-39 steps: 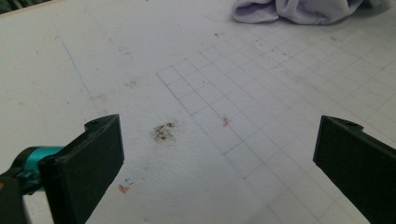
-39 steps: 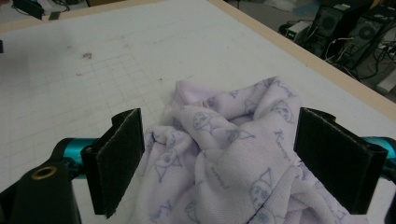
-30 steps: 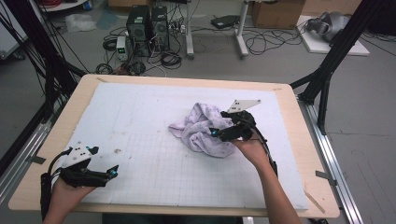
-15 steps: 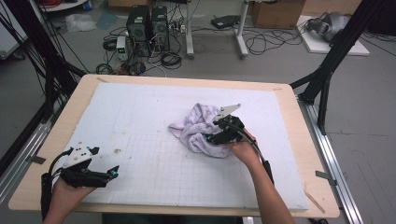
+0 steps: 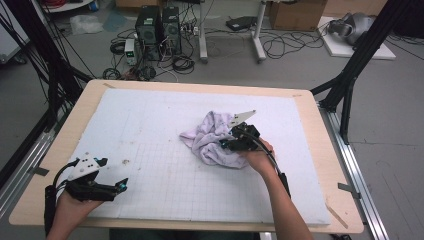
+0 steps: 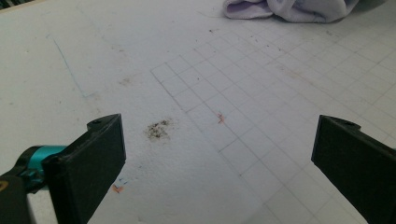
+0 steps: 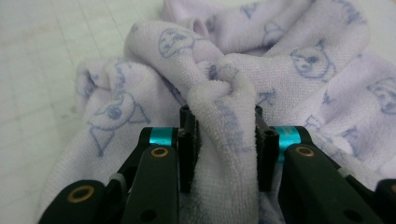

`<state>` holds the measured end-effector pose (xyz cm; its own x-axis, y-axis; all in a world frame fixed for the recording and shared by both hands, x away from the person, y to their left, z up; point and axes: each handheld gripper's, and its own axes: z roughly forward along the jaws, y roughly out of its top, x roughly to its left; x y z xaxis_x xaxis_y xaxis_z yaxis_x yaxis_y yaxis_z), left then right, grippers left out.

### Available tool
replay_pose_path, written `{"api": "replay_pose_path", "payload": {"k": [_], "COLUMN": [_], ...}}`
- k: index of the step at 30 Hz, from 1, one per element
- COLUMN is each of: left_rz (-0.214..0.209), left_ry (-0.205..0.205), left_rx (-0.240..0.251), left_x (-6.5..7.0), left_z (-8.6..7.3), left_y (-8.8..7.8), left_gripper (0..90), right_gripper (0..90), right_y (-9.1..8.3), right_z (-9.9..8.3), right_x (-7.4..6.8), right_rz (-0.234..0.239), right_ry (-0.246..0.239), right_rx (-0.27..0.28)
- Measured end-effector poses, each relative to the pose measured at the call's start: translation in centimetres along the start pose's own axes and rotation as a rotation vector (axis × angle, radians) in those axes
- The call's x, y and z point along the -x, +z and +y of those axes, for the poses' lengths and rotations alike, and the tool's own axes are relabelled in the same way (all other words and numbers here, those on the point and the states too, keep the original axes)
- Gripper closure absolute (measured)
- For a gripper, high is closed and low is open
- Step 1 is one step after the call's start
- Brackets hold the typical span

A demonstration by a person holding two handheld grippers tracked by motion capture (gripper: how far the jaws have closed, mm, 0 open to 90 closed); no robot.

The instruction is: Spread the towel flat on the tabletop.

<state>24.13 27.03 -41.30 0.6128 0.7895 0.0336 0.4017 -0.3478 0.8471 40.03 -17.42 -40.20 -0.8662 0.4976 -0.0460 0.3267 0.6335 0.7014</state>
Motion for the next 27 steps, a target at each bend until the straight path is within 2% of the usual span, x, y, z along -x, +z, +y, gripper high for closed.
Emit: {"api": "replay_pose_path", "payload": {"k": [4,8,13,17,20,21,22,24,26,27], "left_rz": [-0.002,-0.003,-0.003,-0.004,-0.005,-0.006,-0.007,-0.009,-0.009,-0.012], "left_ry": [0.001,0.0,-0.002,0.003,0.001,0.0,-0.001,0.006,0.003,0.003], "left_rx": [-0.001,-0.002,-0.002,-0.002,0.0,0.0,0.0,-0.002,0.001,0.002], "left_x": [0.0,0.0,0.1,0.2,0.2,0.2,0.2,0.2,0.3,0.3], "left_z": [0.0,0.0,0.0,0.0,0.1,0.1,0.1,0.1,0.1,0.1], "left_y": [0.0,0.1,0.1,0.1,0.1,0.1,0.1,0.1,0.1,0.1], "left_gripper": [3.4,3.4,3.4,3.4,3.4,3.4,3.4,3.4,3.4,3.4], "right_gripper": [70.8,71.1,71.2,71.2,71.1,71.0,71.0,70.8,70.1,69.4], "right_y": [-1.2,-2.6,-4.0,-5.2,-5.4,-5.1,-5.1,-4.4,-3.1,-2.7], "right_z": [0.9,2.2,3.9,5.1,5.6,5.4,5.4,4.9,4.0,3.7], "right_x": [-0.2,-1.1,-3.4,-5.7,-7.6,-9.0,-9.0,-10.4,-11.8,-12.1], "right_rz": [0.039,0.076,0.107,0.161,0.213,0.256,0.256,0.297,0.332,0.331], "right_ry": [0.01,0.003,-0.055,-0.093,-0.114,-0.117,-0.117,-0.119,-0.129,-0.138], "right_rx": [0.065,0.109,0.161,0.213,0.223,0.219,0.219,0.211,0.173,0.159]}}
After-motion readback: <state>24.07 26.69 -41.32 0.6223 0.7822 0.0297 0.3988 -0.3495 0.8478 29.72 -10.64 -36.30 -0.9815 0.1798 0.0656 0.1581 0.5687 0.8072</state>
